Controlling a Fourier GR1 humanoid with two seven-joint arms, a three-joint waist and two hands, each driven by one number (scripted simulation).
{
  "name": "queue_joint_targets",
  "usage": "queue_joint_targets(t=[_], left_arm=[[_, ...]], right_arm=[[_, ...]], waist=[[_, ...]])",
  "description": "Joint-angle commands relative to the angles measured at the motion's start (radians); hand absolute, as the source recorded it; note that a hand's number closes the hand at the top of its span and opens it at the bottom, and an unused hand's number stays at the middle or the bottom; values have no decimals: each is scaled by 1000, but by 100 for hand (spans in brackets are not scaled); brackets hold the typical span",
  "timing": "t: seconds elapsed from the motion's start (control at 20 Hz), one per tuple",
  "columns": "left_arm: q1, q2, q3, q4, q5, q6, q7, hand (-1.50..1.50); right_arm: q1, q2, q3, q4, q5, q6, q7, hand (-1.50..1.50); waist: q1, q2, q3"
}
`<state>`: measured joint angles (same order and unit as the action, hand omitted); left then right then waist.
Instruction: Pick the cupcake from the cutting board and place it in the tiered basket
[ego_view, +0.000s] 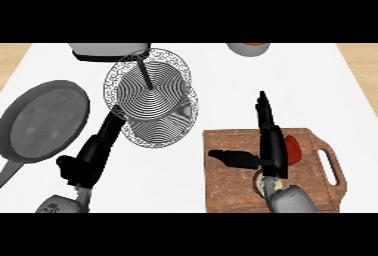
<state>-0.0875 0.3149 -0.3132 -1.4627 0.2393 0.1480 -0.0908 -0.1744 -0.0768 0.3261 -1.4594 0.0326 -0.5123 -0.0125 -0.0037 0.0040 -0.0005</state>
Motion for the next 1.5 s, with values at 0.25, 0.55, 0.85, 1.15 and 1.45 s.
queue_joint_targets(t=[0.25, 0.55, 0.85, 1.15, 1.45], left_arm=[[13, 4, 24, 45, 14, -49, -17, 0], [1, -17, 17, 85, -4, -24, -14, 0], [-41, 1, 47, 92, 18, -58, -12, 0], [-30, -4, 49, 113, 15, -82, -36, 0], [-81, -23, 57, 146, 8, -85, -17, 0]], right_arm=[[-44, -223, 136, -221, 378, 4, 453, -150], [-34, -459, 240, -223, 493, 337, 718, -150], [-135, -504, 322, -421, 438, 693, 1081, -150], [-217, -428, 323, -618, 339, 872, 1447, -150], [-211, -350, 395, -589, 504, 764, 1498, -150]], waist=[[-10, -18, -6], [-34, -25, -15], [-23, -21, -10], [-11, -13, -5], [-12, -10, -3]])
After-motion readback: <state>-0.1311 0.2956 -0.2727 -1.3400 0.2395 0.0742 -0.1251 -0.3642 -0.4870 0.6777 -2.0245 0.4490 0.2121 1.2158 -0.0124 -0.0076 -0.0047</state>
